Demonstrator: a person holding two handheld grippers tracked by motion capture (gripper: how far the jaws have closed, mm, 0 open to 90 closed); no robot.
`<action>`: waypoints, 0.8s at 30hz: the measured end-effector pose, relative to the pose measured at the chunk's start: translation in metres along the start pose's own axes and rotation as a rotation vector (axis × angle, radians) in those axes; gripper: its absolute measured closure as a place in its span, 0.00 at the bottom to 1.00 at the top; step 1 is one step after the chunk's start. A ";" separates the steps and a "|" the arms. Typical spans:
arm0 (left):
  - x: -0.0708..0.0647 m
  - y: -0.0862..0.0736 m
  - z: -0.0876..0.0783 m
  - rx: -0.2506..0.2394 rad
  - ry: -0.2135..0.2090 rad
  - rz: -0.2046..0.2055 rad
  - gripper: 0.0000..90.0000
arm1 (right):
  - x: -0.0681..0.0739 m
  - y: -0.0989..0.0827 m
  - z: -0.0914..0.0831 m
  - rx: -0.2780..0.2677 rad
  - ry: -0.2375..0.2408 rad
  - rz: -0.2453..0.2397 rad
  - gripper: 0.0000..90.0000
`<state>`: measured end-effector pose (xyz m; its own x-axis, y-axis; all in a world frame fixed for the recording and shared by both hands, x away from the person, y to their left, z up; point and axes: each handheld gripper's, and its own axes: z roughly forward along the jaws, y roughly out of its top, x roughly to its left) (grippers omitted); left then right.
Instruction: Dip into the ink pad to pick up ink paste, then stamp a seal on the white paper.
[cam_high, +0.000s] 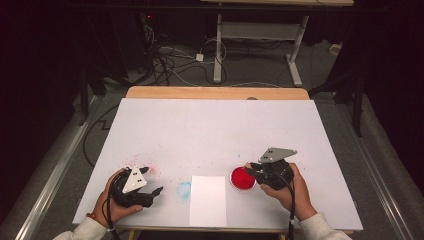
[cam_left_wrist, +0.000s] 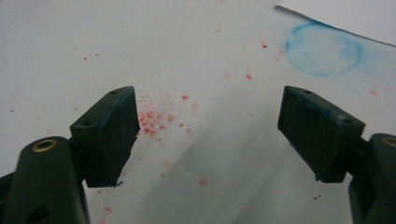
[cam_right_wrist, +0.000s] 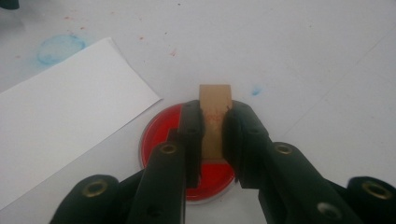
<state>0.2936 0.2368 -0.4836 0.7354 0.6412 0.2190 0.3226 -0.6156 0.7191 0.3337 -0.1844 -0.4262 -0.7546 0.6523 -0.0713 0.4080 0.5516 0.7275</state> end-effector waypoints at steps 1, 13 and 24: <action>0.000 0.000 0.000 0.001 0.003 0.002 0.22 | 0.000 0.000 -0.002 -0.004 -0.005 0.000 0.85; -0.001 -0.002 -0.001 0.010 0.008 -0.001 0.22 | -0.005 0.007 -0.015 -0.062 -0.022 0.007 0.84; -0.003 -0.001 0.000 0.018 0.010 0.016 0.22 | 0.000 0.012 -0.035 -0.121 -0.036 -0.003 0.84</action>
<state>0.2906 0.2350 -0.4845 0.7343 0.6360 0.2371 0.3218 -0.6338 0.7034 0.3208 -0.1961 -0.3938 -0.7359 0.6701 -0.0969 0.3387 0.4882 0.8043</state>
